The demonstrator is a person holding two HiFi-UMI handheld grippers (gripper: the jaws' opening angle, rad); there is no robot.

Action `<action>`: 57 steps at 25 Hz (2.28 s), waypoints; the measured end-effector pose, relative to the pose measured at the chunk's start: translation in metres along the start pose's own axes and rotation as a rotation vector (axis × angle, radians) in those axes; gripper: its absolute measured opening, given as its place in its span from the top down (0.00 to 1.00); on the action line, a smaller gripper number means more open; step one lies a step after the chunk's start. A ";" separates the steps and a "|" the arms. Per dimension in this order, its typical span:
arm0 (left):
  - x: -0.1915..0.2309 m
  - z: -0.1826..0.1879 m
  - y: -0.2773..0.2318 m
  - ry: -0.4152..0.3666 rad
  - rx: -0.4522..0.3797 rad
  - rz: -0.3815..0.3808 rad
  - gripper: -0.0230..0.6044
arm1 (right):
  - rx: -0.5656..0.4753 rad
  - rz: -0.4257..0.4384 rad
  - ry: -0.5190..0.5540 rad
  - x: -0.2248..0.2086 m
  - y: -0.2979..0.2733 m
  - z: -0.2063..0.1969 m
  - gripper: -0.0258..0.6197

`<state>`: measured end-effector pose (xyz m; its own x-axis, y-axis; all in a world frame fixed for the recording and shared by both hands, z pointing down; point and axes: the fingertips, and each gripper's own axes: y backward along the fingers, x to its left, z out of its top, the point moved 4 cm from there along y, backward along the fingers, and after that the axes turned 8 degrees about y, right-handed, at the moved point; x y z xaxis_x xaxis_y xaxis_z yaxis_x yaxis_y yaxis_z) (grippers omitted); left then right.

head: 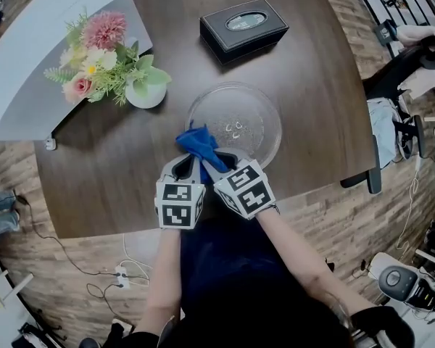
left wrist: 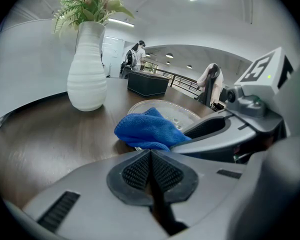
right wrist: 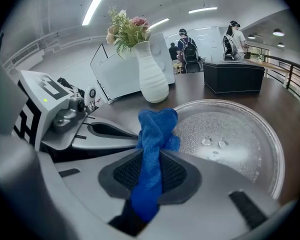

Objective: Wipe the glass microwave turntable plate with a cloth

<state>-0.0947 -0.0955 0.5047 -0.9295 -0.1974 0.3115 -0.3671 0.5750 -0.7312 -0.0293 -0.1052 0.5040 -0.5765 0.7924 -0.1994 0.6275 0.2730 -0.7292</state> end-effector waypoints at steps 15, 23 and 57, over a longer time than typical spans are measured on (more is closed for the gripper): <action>0.000 0.000 -0.001 -0.005 -0.001 -0.007 0.96 | 0.014 -0.068 -0.027 -0.029 0.017 -0.011 0.85; 0.001 0.000 0.000 -0.008 0.003 -0.012 0.96 | 0.016 -0.121 -0.069 -0.052 0.030 -0.019 0.85; 0.000 0.000 0.000 0.002 0.004 -0.004 0.96 | 0.040 -0.417 -0.143 -0.162 0.091 -0.045 0.85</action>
<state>-0.0943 -0.0956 0.5049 -0.9282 -0.1976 0.3154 -0.3705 0.5714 -0.7323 0.1446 -0.1840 0.4987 -0.8445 0.5347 0.0303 0.3068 0.5294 -0.7910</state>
